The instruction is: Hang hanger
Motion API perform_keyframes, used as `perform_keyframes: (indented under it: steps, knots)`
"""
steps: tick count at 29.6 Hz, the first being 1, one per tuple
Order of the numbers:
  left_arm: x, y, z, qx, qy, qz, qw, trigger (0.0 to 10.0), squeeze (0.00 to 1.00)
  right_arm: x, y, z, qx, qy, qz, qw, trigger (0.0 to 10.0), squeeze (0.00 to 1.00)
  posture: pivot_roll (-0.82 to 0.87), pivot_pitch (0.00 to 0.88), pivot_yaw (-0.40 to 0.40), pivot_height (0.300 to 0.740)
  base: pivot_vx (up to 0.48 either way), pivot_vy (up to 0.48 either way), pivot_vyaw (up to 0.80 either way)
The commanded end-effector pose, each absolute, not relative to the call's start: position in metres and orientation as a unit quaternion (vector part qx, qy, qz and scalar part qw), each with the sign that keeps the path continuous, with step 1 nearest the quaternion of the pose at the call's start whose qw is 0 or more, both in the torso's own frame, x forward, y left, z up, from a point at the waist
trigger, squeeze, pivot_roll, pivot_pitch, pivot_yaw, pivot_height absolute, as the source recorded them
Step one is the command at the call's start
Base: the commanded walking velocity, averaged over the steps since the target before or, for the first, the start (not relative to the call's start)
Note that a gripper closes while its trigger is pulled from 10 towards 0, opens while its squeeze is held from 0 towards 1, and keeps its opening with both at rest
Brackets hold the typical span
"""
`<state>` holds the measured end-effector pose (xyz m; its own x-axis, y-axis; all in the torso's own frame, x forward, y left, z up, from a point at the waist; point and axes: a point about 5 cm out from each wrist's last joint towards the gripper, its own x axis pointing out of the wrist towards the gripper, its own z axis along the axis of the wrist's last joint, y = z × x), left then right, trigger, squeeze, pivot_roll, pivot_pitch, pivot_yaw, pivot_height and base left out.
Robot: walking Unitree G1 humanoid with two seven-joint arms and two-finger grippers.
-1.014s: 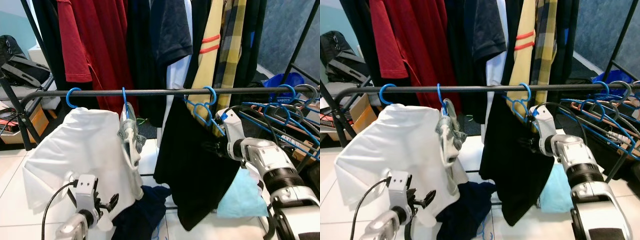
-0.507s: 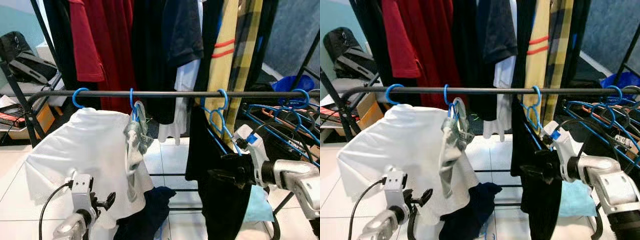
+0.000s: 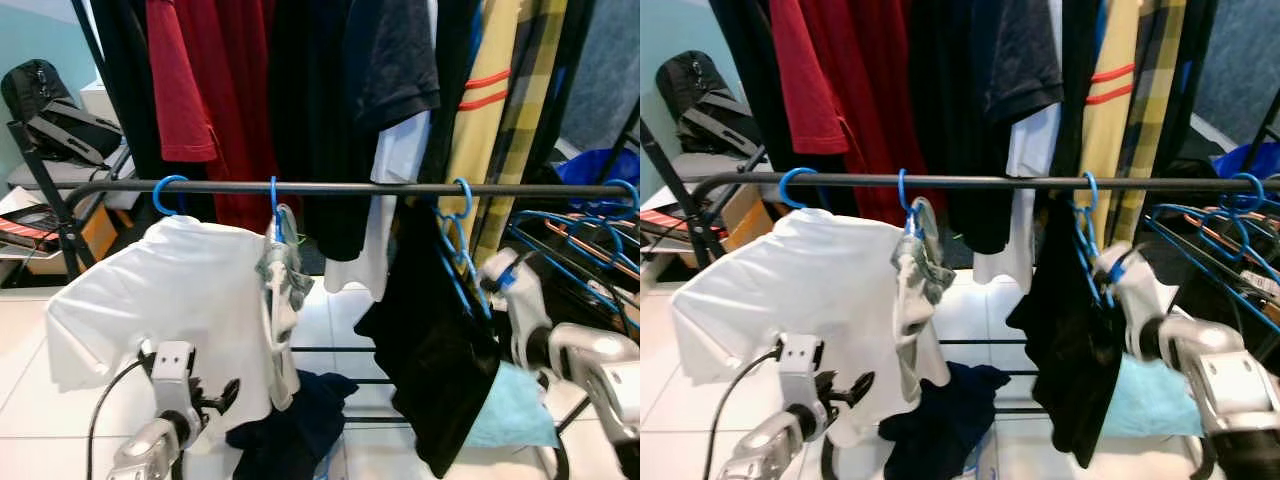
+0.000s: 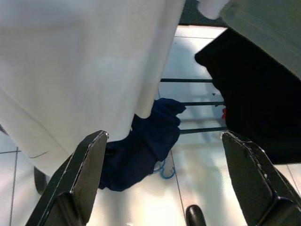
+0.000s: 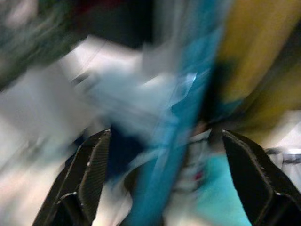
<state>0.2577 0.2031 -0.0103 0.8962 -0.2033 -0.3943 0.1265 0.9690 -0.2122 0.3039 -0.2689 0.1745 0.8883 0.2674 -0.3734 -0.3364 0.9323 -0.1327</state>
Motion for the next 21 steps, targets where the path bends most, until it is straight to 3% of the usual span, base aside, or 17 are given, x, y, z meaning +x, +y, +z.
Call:
perform_keyframes:
  steps: [1, 3, 7, 17, 21]
  knots:
    - [0.255, 0.205, -0.013, -0.089, 0.218, -0.083, 0.968, 10.0, 0.0, 0.305, -0.272, 0.175, -0.093, 0.169, 0.139, 0.971, 10.0, 0.0, -0.16, 0.0, 0.015, 0.74, 0.0, 0.0, 0.0]
    - [0.255, 0.206, -0.012, -0.09, 0.214, -0.082, 0.969, 10.0, 0.0, 0.312, -0.281, 0.192, -0.107, 0.097, 0.062, 0.988, 10.0, 0.0, -0.15, 0.0, 0.012, 0.74, 0.0, 0.0, 0.0]
    - [0.254, 0.205, -0.012, -0.093, 0.211, -0.082, 0.97, 10.0, 0.0, 0.313, -0.282, 0.2, -0.122, 0.057, 0.032, 0.99, 10.0, 0.0, -0.15, 0.0, 0.014, 0.74, 0.0, 0.0, 0.0]
    - [0.253, 0.204, -0.014, -0.093, 0.215, -0.09, 0.968, 10.0, 0.0, 0.311, -0.289, 0.202, -0.134, 0.06, 0.01, 0.989, 10.0, 0.0, -0.16, 0.0, 0.016, 0.74, 0.0, 0.0, 0.0]
    - [0.252, 0.203, -0.015, -0.092, 0.22, -0.089, 0.967, 10.0, 0.0, 0.312, -0.289, 0.199, -0.121, 0.063, 0.011, 0.991, 10.0, 0.0, -0.16, 0.0, 0.016, 0.74, -0.296, 0.0, 0.0]
